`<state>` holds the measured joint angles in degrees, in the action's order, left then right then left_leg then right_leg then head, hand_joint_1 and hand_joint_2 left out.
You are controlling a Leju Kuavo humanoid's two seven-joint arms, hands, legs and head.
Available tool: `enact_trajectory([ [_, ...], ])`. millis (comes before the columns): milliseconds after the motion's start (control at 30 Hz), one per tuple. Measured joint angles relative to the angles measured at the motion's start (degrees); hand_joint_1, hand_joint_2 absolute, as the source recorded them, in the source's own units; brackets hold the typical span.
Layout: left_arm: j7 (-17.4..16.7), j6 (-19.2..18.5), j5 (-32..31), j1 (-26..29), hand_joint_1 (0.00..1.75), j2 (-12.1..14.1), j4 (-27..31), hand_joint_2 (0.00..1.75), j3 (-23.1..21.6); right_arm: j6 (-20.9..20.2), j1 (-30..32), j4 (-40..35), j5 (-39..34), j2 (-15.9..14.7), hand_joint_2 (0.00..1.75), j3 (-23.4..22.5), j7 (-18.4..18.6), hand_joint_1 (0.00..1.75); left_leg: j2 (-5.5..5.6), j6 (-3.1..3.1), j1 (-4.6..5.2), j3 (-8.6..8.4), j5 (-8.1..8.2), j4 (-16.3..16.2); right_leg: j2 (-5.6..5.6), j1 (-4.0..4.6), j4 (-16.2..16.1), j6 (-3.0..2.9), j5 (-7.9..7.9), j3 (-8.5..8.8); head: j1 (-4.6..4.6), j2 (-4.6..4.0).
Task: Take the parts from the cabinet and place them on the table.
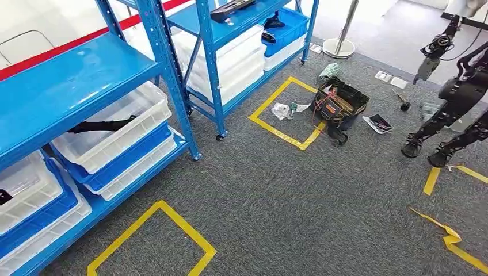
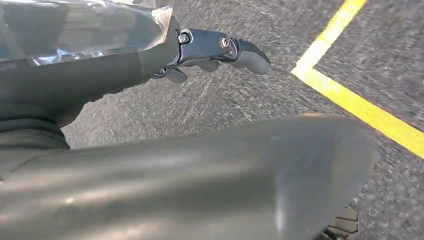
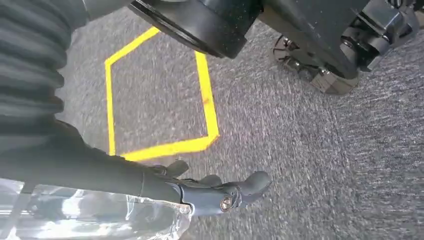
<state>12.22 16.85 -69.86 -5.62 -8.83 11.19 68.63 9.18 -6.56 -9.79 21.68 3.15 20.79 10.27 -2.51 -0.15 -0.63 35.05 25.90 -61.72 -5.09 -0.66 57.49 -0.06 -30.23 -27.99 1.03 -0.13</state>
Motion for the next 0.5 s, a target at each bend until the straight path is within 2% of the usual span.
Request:
enact_trajectory([
  [33, 0.11, 0.00, 0.04, -0.17, 0.00, 0.00, 0.00, 0.00, 0.00, 0.00, 0.04, 0.00, 0.04, -0.02, 1.75, 0.00, 0.00, 0.00, -2.50, 0.37, 0.41, -1.34, 0.82, 2.66, -0.45, 0.23, -0.04, 0.29, -0.19, 0.14, 0.00, 0.00],
  [67, 0.18, 0.02, 0.04, -0.28, 0.00, 0.00, 0.00, 0.00, 0.00, 0.00, 0.04, 0.00, 0.09, -0.07, 1.75, 0.00, 0.00, 0.00, -1.65, 0.81, 0.62, -1.43, 0.40, 2.88, -0.91, 0.97, 0.04, 0.70, -0.43, -0.27, -0.20, 0.00],
  [133, 0.18, 0.04, -0.24, -0.28, 0.00, 0.04, 0.00, 0.00, 0.00, 0.00, -0.04, 0.00, 0.11, -0.11, 1.75, 0.02, 0.00, 0.00, -0.55, 1.36, 1.08, -1.07, 0.62, 2.73, -1.81, 0.63, -0.19, 1.10, -0.48, 0.32, -0.26, 0.00],
  [167, 0.18, 0.04, -0.28, -0.23, 0.00, 0.04, 0.00, 0.00, 0.00, 0.02, -0.27, -0.02, 0.11, -0.11, 1.75, 0.02, 0.00, 0.00, 0.24, 1.78, 1.15, -1.05, 0.40, 3.05, -2.54, 0.73, -0.42, 1.35, -0.47, 0.80, -0.17, 0.00],
  [200, 0.18, 0.07, -0.31, -0.22, 0.00, 0.02, 0.00, 0.00, -0.02, 0.04, -0.22, -0.07, 0.13, -0.13, 1.75, 0.02, 0.00, 0.00, 0.89, 2.34, 0.25, -1.68, -0.15, 3.92, -2.04, 0.89, -0.20, 1.85, -0.99, 0.49, -0.15, 0.00],
  [233, 0.15, 0.09, -0.31, -0.20, 0.00, -0.11, 0.00, 0.00, -0.02, 0.07, -0.15, -0.04, 0.11, -0.28, 1.75, 0.02, 0.00, 0.00, 1.37, 2.64, 0.32, -1.82, -0.34, 4.22, 1.20, 0.63, 1.39, 1.82, -1.93, 0.12, -0.50, 0.00],
  [267, 0.09, 0.17, -0.31, -0.29, 0.00, -0.09, 0.00, 0.00, -0.02, 0.07, 0.04, -0.04, 0.09, -0.26, 1.75, 0.02, -0.09, 0.00, 1.92, 2.97, 0.16, -1.69, -0.53, 4.21, 3.38, 0.59, 4.87, 1.49, -3.66, -1.52, -0.63, 0.00],
  [300, 0.07, 0.15, -0.31, -0.38, 0.00, -0.11, 0.00, 0.00, -0.02, 0.07, -0.07, -0.04, 0.00, -0.28, 1.75, 0.00, -0.13, 0.00, 2.66, 3.05, 0.09, -1.51, -0.60, 4.20, 4.39, 0.51, 9.94, 1.26, -5.71, -4.06, -0.90, 0.00],
  [333, 0.07, 0.15, -0.33, -0.37, 0.00, -0.28, 0.00, 0.00, -0.02, 0.07, -0.41, -0.04, -0.02, -0.33, 1.75, -0.02, -0.13, 0.00, 3.32, 3.07, 0.09, -1.38, -0.62, 4.19, 4.61, 0.44, 15.00, 1.22, -7.42, -6.55, -0.85, 0.00],
  [367, -0.02, 0.17, -0.30, -0.34, 0.00, -0.31, 0.00, 0.00, -0.02, 0.07, -0.64, -0.07, -0.02, -0.33, 1.75, -0.07, -0.13, 0.00, 4.08, 3.06, 0.09, -1.36, -0.63, 4.18, 4.61, 0.39, 18.31, 1.53, -8.08, -8.21, -0.89, 0.02],
  [400, -0.19, 0.17, -0.30, -0.26, 0.00, -0.28, 0.00, 0.00, -0.02, 0.07, -0.76, -0.07, 0.00, -0.33, 1.75, -0.09, -0.13, 0.00, 4.89, 2.99, 0.02, -1.45, -0.67, 4.15, 4.61, 0.24, 18.41, 2.05, -7.50, -8.33, -0.90, 0.00],
  [433, -0.26, 0.20, -0.30, -0.23, 0.00, -0.33, 0.00, 0.00, -0.02, 0.07, -0.72, -0.07, 0.02, -0.33, 1.75, -0.09, -0.11, 0.00, 5.76, 2.94, -0.06, -1.54, -0.70, 4.10, 4.65, -0.02, 15.74, 2.79, -5.88, -7.15, -0.90, 0.00],
  [467, -0.26, 0.20, -0.28, -0.24, 0.00, -0.41, -0.02, 0.00, -0.02, 0.07, -0.65, -0.07, 0.09, -0.39, 1.75, -0.09, -0.07, 0.00, 6.67, 2.78, -0.16, -1.59, -0.73, 4.04, 4.92, -0.31, 11.09, 3.59, -3.58, -5.10, -0.92, 0.00],
  [500, -0.26, 0.20, -0.28, -0.27, 0.00, -0.42, -0.02, 0.00, -0.02, 0.07, -0.52, -0.04, 0.15, -0.48, 1.75, -0.09, 0.00, 0.00, 7.60, 2.44, -0.34, -1.63, -0.75, 3.91, 5.87, -0.67, 5.30, 4.31, -1.05, -2.58, -0.90, 0.00],
])
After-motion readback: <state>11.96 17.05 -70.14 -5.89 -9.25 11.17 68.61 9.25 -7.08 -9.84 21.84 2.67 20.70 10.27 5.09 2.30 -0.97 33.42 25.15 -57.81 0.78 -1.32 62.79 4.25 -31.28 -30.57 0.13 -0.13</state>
